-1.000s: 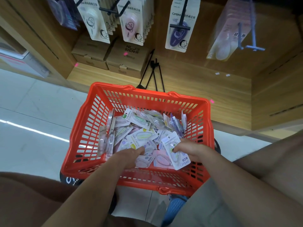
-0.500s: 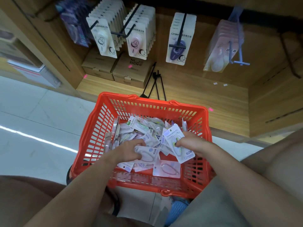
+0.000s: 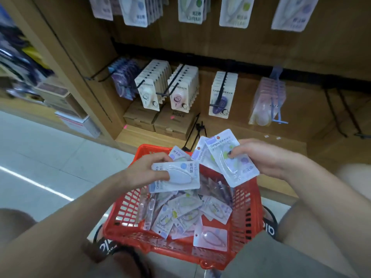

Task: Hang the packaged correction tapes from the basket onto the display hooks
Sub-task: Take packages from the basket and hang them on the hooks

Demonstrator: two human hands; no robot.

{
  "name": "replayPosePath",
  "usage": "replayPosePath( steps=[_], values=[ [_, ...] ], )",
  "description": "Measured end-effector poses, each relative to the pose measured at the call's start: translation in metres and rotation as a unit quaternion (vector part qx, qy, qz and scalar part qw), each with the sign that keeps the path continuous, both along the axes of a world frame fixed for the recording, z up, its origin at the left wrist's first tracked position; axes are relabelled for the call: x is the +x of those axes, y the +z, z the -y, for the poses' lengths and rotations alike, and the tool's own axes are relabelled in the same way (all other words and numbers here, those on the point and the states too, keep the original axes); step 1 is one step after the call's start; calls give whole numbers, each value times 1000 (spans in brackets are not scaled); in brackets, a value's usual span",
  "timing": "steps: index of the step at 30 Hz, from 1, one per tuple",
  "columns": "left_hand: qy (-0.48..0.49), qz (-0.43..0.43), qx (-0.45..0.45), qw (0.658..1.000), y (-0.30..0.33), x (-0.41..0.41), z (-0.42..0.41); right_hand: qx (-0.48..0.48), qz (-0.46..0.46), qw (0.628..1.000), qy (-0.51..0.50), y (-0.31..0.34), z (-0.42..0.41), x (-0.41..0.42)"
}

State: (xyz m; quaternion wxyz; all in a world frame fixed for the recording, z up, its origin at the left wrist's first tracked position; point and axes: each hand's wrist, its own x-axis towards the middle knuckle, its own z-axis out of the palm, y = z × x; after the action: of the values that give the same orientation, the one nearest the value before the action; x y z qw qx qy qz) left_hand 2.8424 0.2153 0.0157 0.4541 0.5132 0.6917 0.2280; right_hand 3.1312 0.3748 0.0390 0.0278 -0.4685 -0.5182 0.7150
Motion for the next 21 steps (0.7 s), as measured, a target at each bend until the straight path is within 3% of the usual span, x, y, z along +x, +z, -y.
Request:
replayPosePath(
  steps=[5,9,16,21],
  values=[
    [93,27,27,995,29,-10,-5,-15,-120,987,-105,3,8,-3],
    [217,172,50,960,31,10,-15,-71,-194,976,-72,-6,30,-16],
    [217,248,67,942,8,28,-32,-63,-239,965,-85,-19,38,-32],
    [180,211,112,954,8,27,-35,-36,-219,971,-86,-18,42,-41]
  ],
)
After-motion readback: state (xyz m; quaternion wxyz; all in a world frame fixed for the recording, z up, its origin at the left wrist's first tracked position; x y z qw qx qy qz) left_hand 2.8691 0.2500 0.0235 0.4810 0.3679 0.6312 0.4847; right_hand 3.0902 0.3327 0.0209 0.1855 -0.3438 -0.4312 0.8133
